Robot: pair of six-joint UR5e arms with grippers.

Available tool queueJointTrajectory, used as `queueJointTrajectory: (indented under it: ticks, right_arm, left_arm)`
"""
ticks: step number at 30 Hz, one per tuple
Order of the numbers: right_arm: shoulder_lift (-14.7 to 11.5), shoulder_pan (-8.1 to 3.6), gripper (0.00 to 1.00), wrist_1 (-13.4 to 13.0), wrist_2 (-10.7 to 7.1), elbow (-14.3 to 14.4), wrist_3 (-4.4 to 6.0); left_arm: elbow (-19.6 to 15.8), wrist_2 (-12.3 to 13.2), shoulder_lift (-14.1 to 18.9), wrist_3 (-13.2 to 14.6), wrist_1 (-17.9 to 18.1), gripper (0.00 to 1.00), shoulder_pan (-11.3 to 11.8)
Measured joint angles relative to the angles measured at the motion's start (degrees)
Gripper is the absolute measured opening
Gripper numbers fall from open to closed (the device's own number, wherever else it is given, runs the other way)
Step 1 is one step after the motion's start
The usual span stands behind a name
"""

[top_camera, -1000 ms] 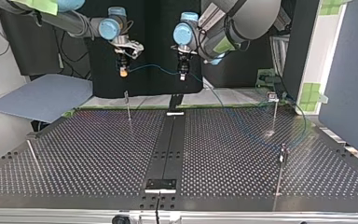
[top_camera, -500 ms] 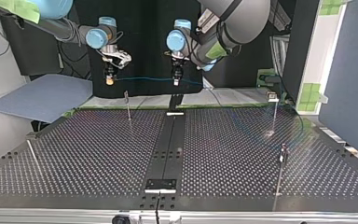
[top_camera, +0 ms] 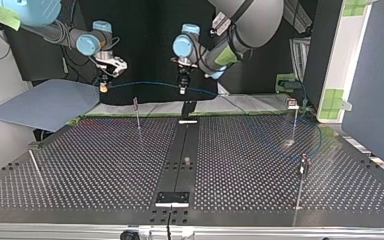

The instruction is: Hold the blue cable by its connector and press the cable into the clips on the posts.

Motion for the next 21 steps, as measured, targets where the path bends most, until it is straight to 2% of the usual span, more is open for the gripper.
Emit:
queueJointTrajectory:
  ticks: [4,7,21]
  right_arm:
    - [0.0,-1.68,0.0,0.7,-0.45,-1.3,0.11]
    - [0.0,-2.3,0.0,1.2,-0.72,-2.3,0.34]
    - [0.1,-3.59,0.0,2.1,-4.12,-5.2,0.71]
  left_arm:
    - [1.2,0.0,-1.2,-0.1,-0.3,0.0,-0.7]
    - [2.5,0.0,-2.2,-0.2,-0.8,0.0,-1.2]
    - [10.0,0.1,-4.4,-1.0,-4.0,0.0,-2.5]
